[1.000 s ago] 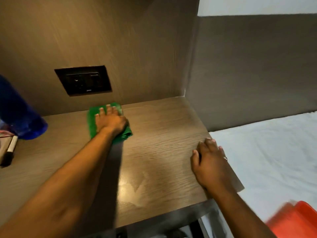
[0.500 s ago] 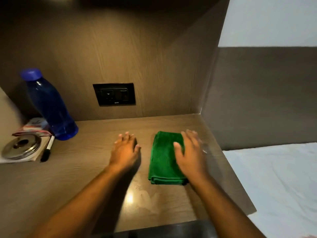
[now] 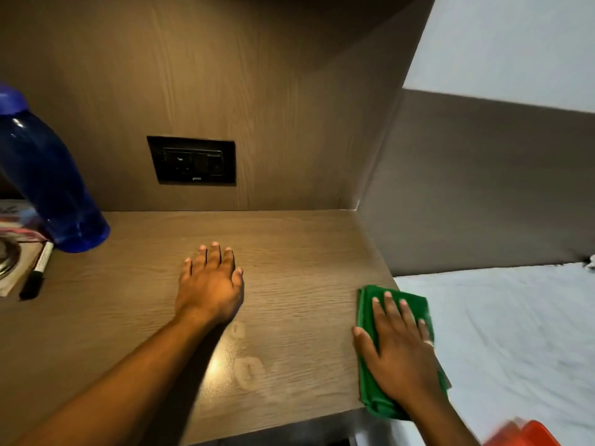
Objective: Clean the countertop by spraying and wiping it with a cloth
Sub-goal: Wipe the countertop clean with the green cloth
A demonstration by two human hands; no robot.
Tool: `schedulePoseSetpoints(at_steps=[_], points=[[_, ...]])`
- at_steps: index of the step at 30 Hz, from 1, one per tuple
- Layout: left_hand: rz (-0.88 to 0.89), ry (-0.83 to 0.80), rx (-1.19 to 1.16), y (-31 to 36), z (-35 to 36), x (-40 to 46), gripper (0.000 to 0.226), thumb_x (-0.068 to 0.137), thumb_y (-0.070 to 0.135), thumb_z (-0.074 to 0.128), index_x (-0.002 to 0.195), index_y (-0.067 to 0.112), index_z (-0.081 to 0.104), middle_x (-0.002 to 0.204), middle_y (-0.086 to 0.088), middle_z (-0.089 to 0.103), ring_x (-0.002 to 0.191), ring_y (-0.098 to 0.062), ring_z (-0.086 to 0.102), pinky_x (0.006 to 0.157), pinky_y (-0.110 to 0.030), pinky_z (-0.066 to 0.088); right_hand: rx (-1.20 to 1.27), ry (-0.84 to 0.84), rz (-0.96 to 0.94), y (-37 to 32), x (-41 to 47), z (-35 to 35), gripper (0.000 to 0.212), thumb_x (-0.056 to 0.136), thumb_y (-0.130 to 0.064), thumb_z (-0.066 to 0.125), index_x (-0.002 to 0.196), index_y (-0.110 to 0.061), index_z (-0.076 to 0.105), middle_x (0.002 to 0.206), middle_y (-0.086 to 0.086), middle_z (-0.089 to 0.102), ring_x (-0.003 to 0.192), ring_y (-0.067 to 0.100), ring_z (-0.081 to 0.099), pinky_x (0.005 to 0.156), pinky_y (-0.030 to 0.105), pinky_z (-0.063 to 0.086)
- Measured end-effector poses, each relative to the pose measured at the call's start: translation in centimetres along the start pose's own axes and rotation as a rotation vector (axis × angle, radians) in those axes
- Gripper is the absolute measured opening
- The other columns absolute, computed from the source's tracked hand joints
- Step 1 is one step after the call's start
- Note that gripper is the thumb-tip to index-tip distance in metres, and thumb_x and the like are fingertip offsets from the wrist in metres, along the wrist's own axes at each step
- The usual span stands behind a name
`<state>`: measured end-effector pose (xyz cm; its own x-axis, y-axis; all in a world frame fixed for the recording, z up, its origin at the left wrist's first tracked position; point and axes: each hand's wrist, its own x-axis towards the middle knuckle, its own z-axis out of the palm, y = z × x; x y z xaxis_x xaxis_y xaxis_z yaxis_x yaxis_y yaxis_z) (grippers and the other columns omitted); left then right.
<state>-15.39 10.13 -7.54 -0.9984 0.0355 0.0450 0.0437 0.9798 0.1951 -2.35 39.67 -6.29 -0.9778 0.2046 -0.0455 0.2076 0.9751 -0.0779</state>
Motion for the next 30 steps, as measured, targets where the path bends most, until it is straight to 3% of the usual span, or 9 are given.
schedulePoseSetpoints(at_steps=[5, 9, 12, 15, 22, 30], points=[[0.004, 0.0, 0.014, -0.1, 0.1, 0.0, 0.067, 0.092, 0.049, 0.004, 0.151, 0.019, 0.013, 0.161, -0.008, 0.01, 0.148, -0.027, 0.005, 0.118, -0.047, 0.006, 0.066, 0.0, 0.067, -4.6, 0.9, -0.4, 0.072, 0.097, -0.057, 0.015, 0.157, -0.018, 0.008, 0.166, 0.003, -0.003, 0.152, 0.024, -0.008, 0.122, 0.048, -0.002], [0.02, 0.006, 0.002, -0.4, 0.3, 0.0, 0.067, 0.092, 0.05, 0.004, 0.151, 0.02, 0.012, 0.161, -0.007, 0.009, 0.148, -0.026, 0.004, 0.118, -0.046, 0.004, 0.108, -0.022, -0.223, -10.6, -1.9, 1.3, 0.071, 0.095, -0.059, 0.009, 0.156, -0.023, 0.01, 0.165, -0.002, -0.001, 0.152, 0.02, -0.009, 0.12, 0.042, -0.007], [0.022, 0.008, -0.025, -0.5, 0.3, -0.1, 0.067, 0.093, 0.051, 0.005, 0.152, 0.021, 0.012, 0.161, -0.006, 0.008, 0.148, -0.024, 0.003, 0.119, -0.045, 0.004, 0.086, 0.015, -0.311, -8.5, -3.5, 1.2, 0.069, 0.094, -0.065, 0.007, 0.154, -0.034, 0.019, 0.162, -0.012, 0.007, 0.15, 0.014, 0.003, 0.118, 0.043, 0.006], [0.017, 0.007, -0.045, -0.2, 0.2, 0.0, 0.068, 0.092, 0.052, 0.004, 0.152, 0.021, 0.012, 0.161, -0.005, 0.008, 0.148, -0.024, 0.001, 0.119, -0.045, 0.002, 0.07, -0.008, -0.189, -3.6, -1.4, 0.1, 0.071, 0.087, -0.07, -0.001, 0.151, -0.04, -0.001, 0.159, -0.019, -0.011, 0.15, 0.01, -0.01, 0.12, 0.037, -0.005], [-0.01, -0.006, -0.044, -0.1, 0.3, 0.2, 0.066, 0.092, 0.052, 0.006, 0.152, 0.022, 0.01, 0.162, -0.004, 0.005, 0.148, -0.023, 0.0, 0.118, -0.044, -0.001, 0.078, -0.003, -0.013, -4.5, 12.5, -1.1, 0.063, 0.1, -0.05, 0.022, 0.156, -0.022, 0.018, 0.166, 0.004, 0.007, 0.152, 0.027, 0.005, 0.121, 0.051, 0.006], [-0.016, 0.054, -0.032, -0.5, 1.0, 0.2, 0.066, 0.091, 0.056, 0.003, 0.151, 0.029, 0.008, 0.161, 0.002, 0.002, 0.148, -0.017, -0.004, 0.114, -0.039, -0.006, 0.11, 0.078, 0.033, -5.4, 25.2, -1.8, 0.059, 0.098, -0.047, 0.033, 0.148, -0.016, 0.038, 0.162, 0.006, 0.024, 0.147, 0.034, 0.022, 0.116, 0.053, 0.025]])
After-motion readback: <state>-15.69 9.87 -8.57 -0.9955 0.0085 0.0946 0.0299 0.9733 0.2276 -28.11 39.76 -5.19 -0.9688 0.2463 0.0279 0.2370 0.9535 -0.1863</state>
